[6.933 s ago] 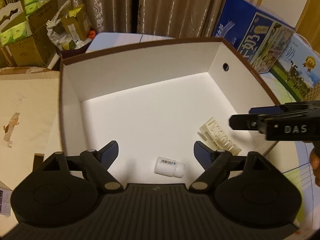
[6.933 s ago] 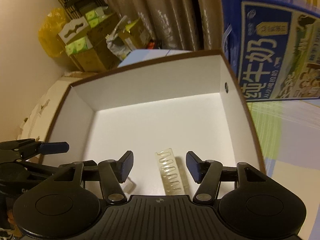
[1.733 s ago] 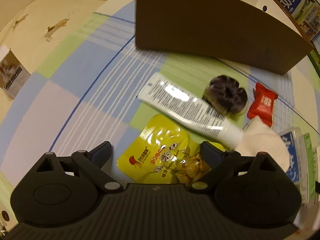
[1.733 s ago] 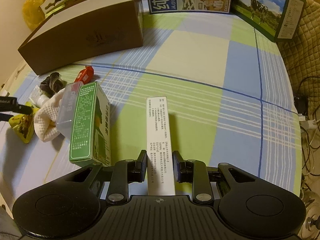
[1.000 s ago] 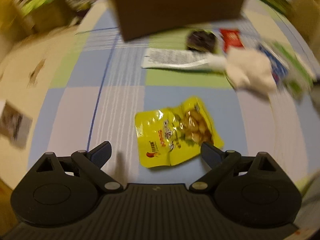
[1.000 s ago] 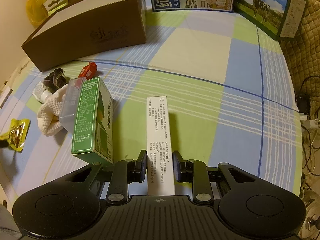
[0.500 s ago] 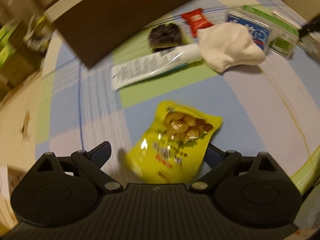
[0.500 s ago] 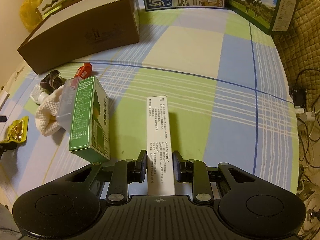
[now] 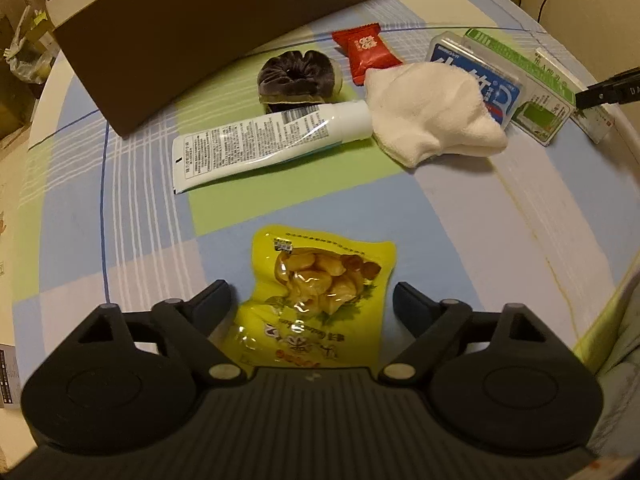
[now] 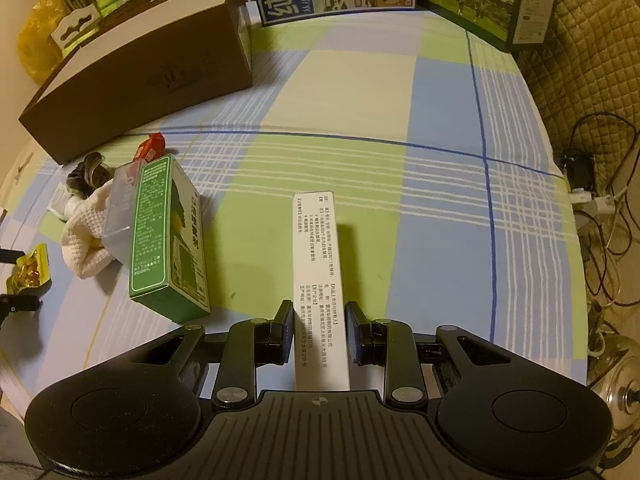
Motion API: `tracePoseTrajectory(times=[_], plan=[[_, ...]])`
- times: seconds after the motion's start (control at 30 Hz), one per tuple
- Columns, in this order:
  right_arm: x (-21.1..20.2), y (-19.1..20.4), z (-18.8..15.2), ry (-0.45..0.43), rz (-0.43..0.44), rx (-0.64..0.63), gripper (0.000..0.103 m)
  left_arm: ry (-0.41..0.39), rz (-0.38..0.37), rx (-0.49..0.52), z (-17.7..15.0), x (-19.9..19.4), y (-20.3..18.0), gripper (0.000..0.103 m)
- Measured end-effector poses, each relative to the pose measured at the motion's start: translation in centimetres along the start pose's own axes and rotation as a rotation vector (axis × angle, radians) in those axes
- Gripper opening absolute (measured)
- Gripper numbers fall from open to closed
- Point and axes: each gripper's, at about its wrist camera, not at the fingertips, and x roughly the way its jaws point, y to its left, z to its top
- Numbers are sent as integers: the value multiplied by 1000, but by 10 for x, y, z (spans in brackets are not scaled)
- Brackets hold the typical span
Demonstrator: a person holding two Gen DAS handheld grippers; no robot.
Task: Organize objects
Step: 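Grasp the yellow snack bag with the left tool while the right tool holds the medicine box, then carry the snack bag and medicine box into the brown box and open both tools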
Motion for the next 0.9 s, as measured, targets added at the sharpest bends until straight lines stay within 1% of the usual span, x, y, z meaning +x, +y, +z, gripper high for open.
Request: tracePoseTrajectory(times=[0.03,0.07,0.17,0.2,0.3,0.43,0.53,0.7,0.9], plan=[[1,1,0,2,-1,-1,24,-8,3,-8,0,-1,-1,73],[2,2,0,4,-3,-4,24,-17,5,-20,1,-3,-2,68],[5,3,3,11,-11,-5,24,-25,-9,-75,4,-5,2,62],[6,3,4,13,-12,-4,24,-31,-13,-99,4,-7,3,59],[10,4,10,16,-18,-8,24,-41,1,-140,5,-11,1,58],[17,7,18,18,-30,-28,24,-55,15,-222,4,-14,4,57],[25,10,21,36,-42,-43,24,-61,22,-277,5,-16,9,56],[27,16,20,37,-43,-67,23,-85,38,-325,6,-27,15,55],[11,16,31,-17,-33,-64,23,-128,56,-346,13,-45,21,55]])
